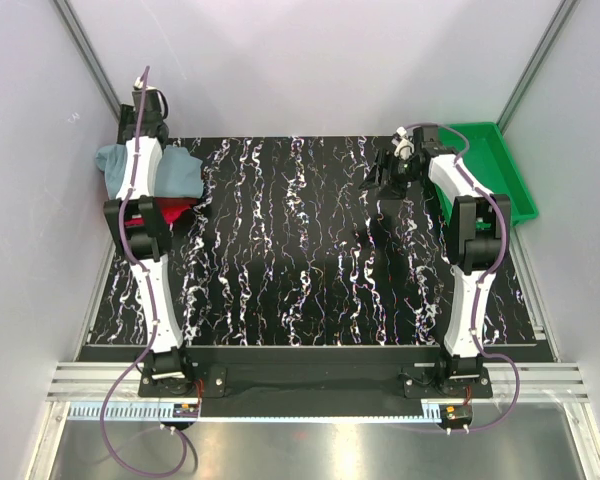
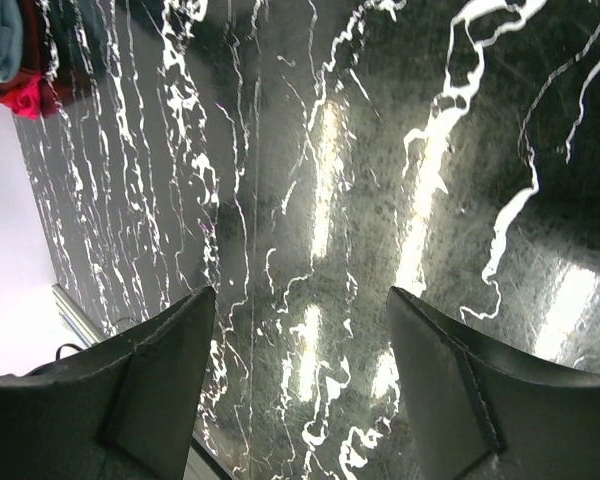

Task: Fold and stack the t-shirts
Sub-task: Neatly place the folded tshirt to the corner

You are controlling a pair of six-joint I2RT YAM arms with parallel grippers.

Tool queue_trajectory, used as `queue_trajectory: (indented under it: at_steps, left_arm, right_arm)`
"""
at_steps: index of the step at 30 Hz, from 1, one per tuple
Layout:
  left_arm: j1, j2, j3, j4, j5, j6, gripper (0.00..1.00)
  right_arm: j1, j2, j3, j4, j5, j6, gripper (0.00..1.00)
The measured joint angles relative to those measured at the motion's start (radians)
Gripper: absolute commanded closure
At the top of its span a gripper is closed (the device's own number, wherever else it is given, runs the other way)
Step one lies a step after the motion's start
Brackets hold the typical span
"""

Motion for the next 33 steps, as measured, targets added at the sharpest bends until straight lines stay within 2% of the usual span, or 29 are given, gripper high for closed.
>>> queue_trajectory:
  at_steps: [5,8,9,12,14,16,26,30,33]
  left_arm:
    - [0.044,0.009,0.000,-0.001,-0.001,-0.002,0.57]
    - [0.074,0.014,0.000,-0.005,0.003,-0.013,0.78]
    - [0.083,0.016,0.000,-0.007,0.006,-0.016,0.80]
    - [0.104,0.019,0.000,-0.022,0.021,-0.021,0.72]
    - [0.111,0.019,0.000,-0.036,0.035,-0.027,0.56]
    - [0.111,0.019,0.000,-0.052,0.055,-0.041,0.47]
    - [0.103,0.019,0.050,-0.130,0.188,-0.126,0.48]
    - [0.105,0.019,0.075,-0.138,0.244,-0.158,0.52]
    - [0.109,0.020,0.091,-0.150,0.288,-0.177,0.60]
  right_arm:
    - [0.000,-0.021,-0.037,-0.007,0.018,0.000,0.23]
    - [0.001,-0.029,-0.044,-0.010,0.024,-0.003,0.22]
    - [0.002,-0.031,-0.044,-0.010,0.026,-0.004,0.22]
    - [0.005,-0.035,-0.045,-0.010,0.027,-0.005,0.22]
    - [0.008,-0.037,-0.045,-0.010,0.027,-0.005,0.22]
    - [0.010,-0.039,-0.045,-0.010,0.027,-0.007,0.22]
    - [0.018,-0.047,-0.047,-0.019,0.048,-0.022,0.22]
    - [0.035,-0.071,-0.051,-0.041,0.077,-0.046,0.21]
    - [0.064,-0.097,-0.059,-0.058,0.099,-0.069,0.21]
